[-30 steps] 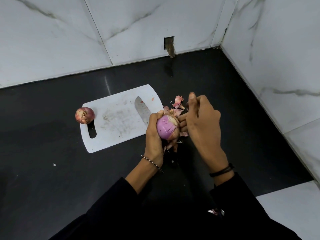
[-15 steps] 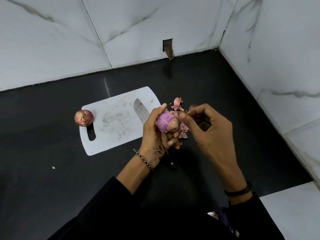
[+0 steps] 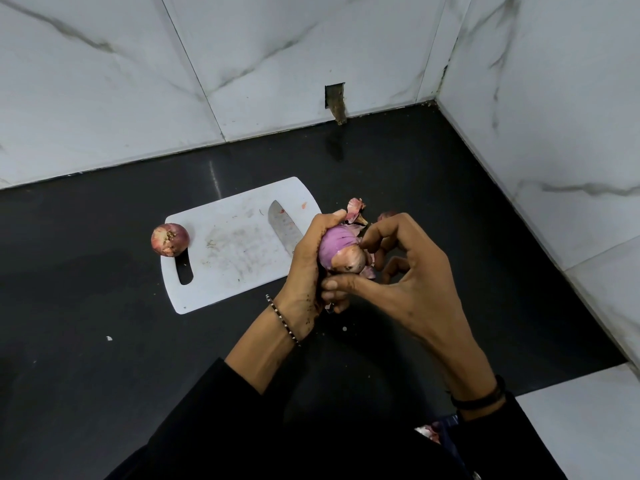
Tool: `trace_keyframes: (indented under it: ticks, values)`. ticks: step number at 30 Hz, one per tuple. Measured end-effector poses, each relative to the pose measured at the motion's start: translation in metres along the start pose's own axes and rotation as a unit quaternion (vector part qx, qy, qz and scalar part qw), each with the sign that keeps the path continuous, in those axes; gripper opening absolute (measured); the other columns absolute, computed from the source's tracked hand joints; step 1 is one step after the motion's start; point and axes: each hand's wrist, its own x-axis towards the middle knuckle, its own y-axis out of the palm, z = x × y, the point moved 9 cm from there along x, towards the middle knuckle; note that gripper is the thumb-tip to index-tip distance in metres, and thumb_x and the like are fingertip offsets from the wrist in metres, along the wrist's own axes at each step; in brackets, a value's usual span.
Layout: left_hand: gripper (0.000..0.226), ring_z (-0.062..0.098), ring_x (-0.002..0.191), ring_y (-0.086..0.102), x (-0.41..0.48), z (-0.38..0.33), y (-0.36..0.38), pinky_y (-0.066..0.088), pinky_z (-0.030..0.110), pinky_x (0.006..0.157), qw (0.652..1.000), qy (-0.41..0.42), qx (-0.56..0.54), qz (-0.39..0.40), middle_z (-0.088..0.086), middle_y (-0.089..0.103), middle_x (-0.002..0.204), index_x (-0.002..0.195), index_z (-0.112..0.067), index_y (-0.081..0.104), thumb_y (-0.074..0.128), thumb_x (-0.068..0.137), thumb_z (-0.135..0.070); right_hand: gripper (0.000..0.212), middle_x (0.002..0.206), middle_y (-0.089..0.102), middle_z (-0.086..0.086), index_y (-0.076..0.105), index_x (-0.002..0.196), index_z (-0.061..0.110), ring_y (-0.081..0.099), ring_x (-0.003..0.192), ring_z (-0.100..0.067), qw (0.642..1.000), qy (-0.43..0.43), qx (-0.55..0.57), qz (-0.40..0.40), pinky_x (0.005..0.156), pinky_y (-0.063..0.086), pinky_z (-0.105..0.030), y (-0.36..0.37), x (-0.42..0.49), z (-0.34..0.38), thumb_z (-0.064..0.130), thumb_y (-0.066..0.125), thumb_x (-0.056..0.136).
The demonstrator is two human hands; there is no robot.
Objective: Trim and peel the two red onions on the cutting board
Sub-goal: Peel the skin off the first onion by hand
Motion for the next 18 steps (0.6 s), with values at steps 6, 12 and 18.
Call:
trace_keyframes:
  ticks: [6, 12, 18]
  values:
    - [0.053, 0.019, 0.047, 0.039, 0.0, -0.004, 0.004, 0.027, 0.021, 0.048, 1.0, 0.006, 0.004, -0.001, 0.004, 0.059, 0.05, 0.05, -0.017, 0.066, 0.054, 0.078, -0.06, 0.054, 0.097, 0.058, 0.008, 0.059, 0.099, 0.017, 0.059, 0.084, -0.016, 1.0, -0.007, 0.005, -0.009, 0.067, 0.051, -0.024, -0.001, -0.002, 0.004, 0.047, 0.088, 0.065]
    - [0.048, 0.02, 0.05, 0.035, 0.009, -0.011, 0.006, 0.025, 0.023, 0.047, 0.999, 0.029, 0.022, 0.005, 0.002, 0.055, 0.051, 0.054, -0.018, 0.061, 0.059, 0.083, -0.056, 0.05, 0.096, 0.058, 0.007, 0.059, 0.099, 0.019, 0.058, 0.079, -0.014, 1.0, 0.002, 0.004, -0.03, 0.064, 0.047, -0.018, -0.006, -0.004, 0.001, 0.035, 0.093, 0.066]
    - [0.06, 0.012, 0.031, 0.025, 0.01, -0.004, 0.008, 0.02, 0.018, 0.041, 0.999, -0.001, 0.044, 0.016, 0.007, 0.04, 0.047, 0.053, -0.011, 0.05, 0.053, 0.084, -0.062, 0.035, 0.088, 0.06, 0.005, 0.06, 0.083, 0.017, 0.064, 0.081, -0.015, 0.999, 0.012, 0.024, -0.041, 0.067, 0.055, -0.03, -0.003, -0.009, -0.001, 0.038, 0.087, 0.072]
